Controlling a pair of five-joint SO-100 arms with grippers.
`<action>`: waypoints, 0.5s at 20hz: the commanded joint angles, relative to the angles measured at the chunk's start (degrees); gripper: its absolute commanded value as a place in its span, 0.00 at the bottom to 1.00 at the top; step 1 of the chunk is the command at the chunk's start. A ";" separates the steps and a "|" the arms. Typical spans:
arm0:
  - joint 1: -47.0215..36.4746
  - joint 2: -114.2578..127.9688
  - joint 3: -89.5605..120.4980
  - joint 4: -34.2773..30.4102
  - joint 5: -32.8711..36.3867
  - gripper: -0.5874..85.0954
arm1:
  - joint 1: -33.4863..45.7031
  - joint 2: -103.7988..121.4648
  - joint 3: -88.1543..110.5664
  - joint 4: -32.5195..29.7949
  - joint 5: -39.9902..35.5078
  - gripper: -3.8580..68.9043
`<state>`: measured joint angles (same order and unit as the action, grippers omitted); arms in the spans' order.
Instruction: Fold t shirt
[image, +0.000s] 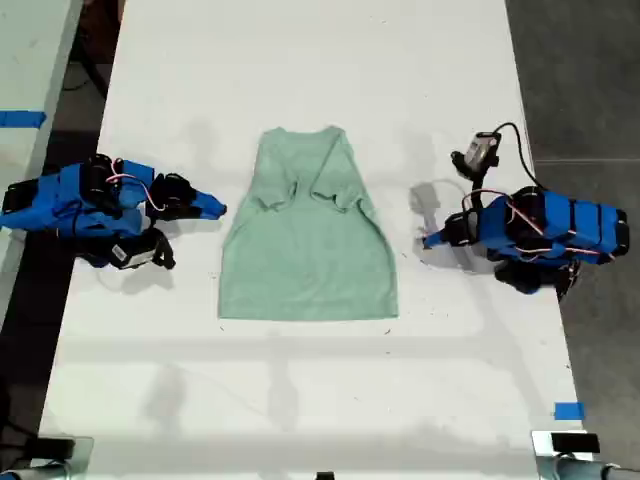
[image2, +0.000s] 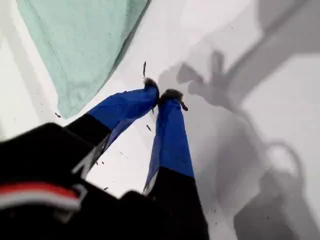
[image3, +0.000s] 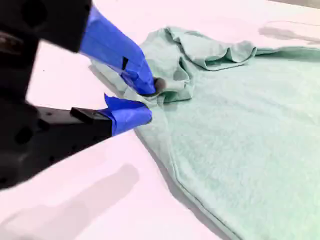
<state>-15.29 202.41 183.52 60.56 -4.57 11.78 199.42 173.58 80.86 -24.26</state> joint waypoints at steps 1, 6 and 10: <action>-1.14 0.26 1.14 -1.58 1.67 0.02 | -0.53 0.88 3.16 -1.14 1.14 0.07; -1.05 0.26 1.14 -1.58 1.67 0.02 | -1.41 0.88 3.16 -1.23 2.81 0.07; -1.23 0.26 1.14 -1.58 1.67 0.02 | -1.14 0.88 3.08 -1.14 3.96 0.07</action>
<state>-15.73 202.41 183.52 60.29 -3.25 10.81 199.42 173.58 80.86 -20.74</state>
